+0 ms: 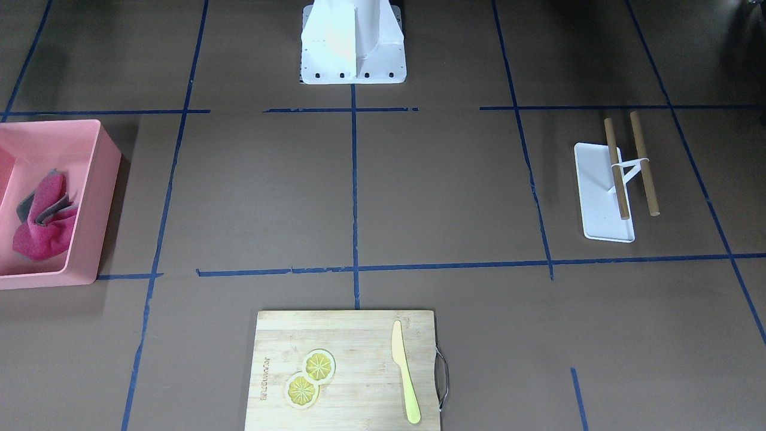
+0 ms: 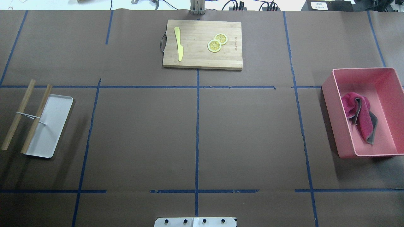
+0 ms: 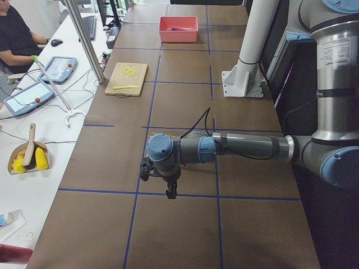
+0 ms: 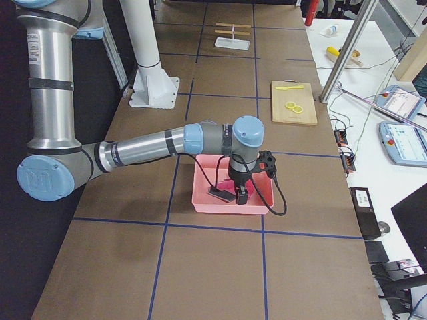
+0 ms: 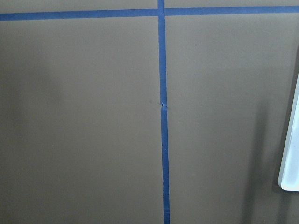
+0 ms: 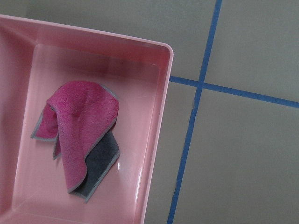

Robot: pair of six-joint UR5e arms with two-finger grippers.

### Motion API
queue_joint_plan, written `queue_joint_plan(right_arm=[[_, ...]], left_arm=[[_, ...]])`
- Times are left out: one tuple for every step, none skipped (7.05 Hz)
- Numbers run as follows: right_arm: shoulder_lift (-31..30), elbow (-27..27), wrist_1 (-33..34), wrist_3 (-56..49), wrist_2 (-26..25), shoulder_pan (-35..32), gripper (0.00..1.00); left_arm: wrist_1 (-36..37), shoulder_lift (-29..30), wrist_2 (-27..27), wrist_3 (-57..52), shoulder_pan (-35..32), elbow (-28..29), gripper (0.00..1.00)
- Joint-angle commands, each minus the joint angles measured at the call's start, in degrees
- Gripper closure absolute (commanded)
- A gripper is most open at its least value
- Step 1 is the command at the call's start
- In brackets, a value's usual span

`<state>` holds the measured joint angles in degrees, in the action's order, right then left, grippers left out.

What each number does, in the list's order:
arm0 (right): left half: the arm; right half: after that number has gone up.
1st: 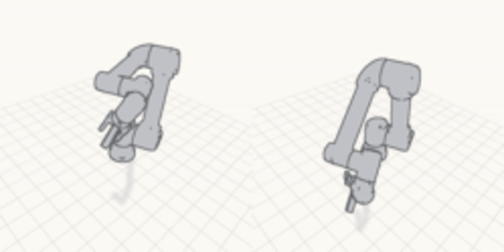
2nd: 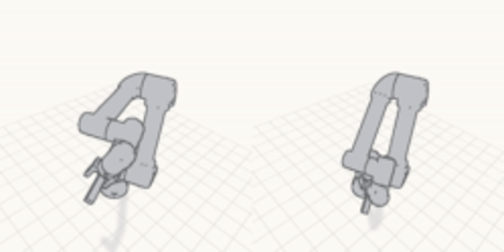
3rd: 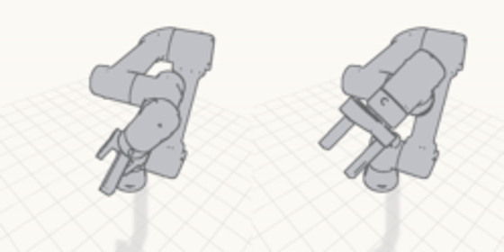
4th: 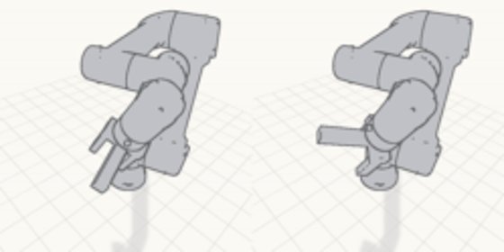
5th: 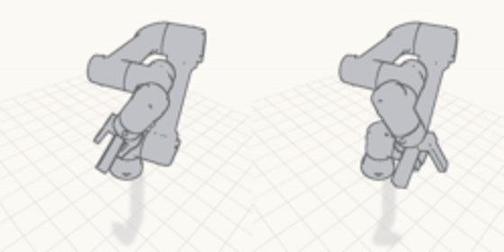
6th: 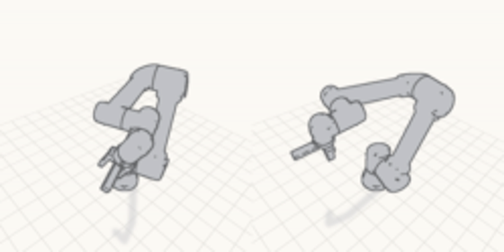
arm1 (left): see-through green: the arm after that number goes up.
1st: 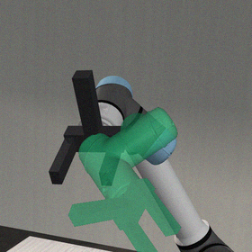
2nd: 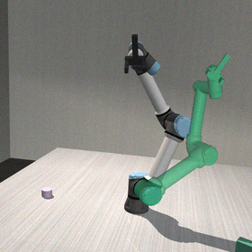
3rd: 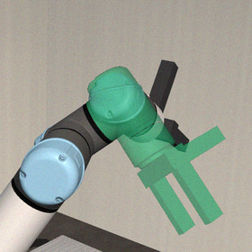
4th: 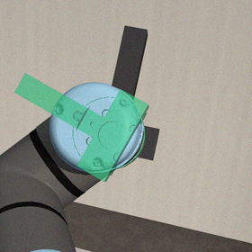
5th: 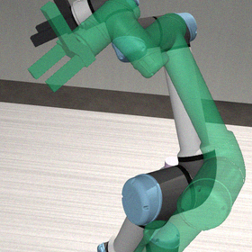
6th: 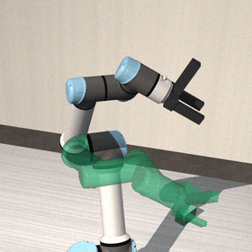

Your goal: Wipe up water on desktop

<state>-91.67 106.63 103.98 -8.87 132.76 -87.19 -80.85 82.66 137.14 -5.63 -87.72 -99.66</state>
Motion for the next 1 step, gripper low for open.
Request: queue_joint_plan(right_arm=[[0.0,-0.02,-0.01,-0.36,-0.04,0.0,0.0]], left_arm=[[-0.01,-0.04,-0.21,0.0,0.0,0.08,0.0]])
